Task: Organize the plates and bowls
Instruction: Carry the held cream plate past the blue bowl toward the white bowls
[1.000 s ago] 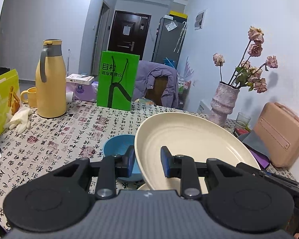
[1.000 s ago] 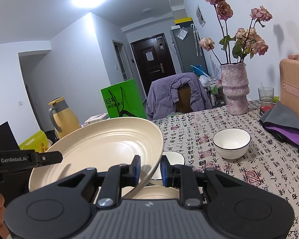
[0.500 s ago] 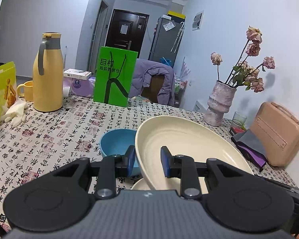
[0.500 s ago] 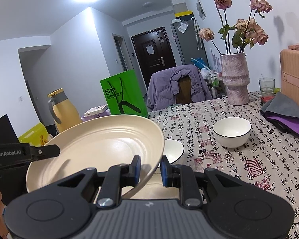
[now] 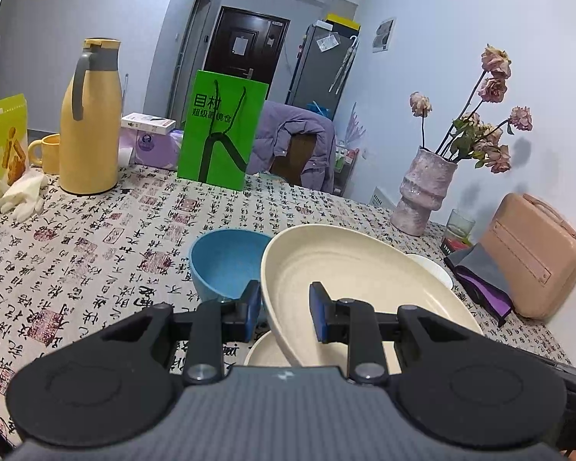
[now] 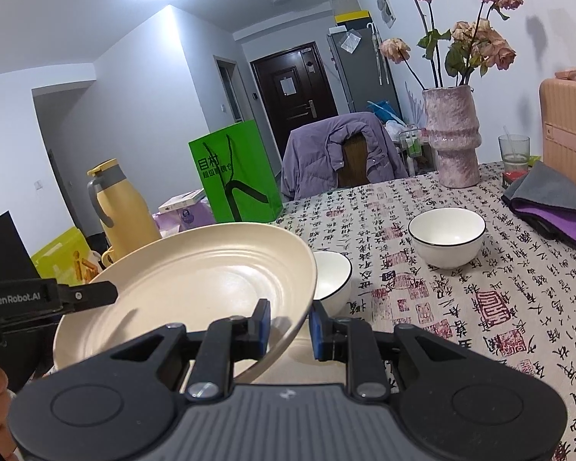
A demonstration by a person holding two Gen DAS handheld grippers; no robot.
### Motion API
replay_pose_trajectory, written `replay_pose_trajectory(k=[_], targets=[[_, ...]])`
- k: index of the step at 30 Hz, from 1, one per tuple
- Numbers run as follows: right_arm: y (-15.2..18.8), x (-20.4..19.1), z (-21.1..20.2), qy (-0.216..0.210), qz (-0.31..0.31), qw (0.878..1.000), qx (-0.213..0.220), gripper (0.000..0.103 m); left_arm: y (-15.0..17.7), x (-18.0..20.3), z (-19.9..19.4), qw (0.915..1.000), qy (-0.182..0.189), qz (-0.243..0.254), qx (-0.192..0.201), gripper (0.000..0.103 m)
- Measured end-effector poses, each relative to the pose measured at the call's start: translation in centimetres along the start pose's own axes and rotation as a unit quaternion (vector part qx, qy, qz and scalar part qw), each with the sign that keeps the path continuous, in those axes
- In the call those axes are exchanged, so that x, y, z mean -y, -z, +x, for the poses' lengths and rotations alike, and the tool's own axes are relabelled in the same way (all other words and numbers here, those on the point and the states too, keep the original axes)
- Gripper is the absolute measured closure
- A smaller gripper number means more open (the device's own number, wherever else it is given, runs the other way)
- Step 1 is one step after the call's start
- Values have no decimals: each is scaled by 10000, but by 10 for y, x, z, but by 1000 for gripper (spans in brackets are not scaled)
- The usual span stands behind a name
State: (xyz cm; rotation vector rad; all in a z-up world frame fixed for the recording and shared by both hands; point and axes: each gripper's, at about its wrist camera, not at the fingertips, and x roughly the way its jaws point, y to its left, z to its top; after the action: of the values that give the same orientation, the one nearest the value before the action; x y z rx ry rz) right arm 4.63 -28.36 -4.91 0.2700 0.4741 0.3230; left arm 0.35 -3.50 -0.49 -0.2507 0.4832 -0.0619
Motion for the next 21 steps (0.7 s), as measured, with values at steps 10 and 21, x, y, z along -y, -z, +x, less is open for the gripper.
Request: replay_pose_trajectory(k=[10,21], targets=[[7,4,9,20,2,9999,-129,82,11,-7,10,10000,38,-18,-85,76],[16,8,19,71,-16,9995,-300,81,23,-16,23,9996,119,-101,-239,76]])
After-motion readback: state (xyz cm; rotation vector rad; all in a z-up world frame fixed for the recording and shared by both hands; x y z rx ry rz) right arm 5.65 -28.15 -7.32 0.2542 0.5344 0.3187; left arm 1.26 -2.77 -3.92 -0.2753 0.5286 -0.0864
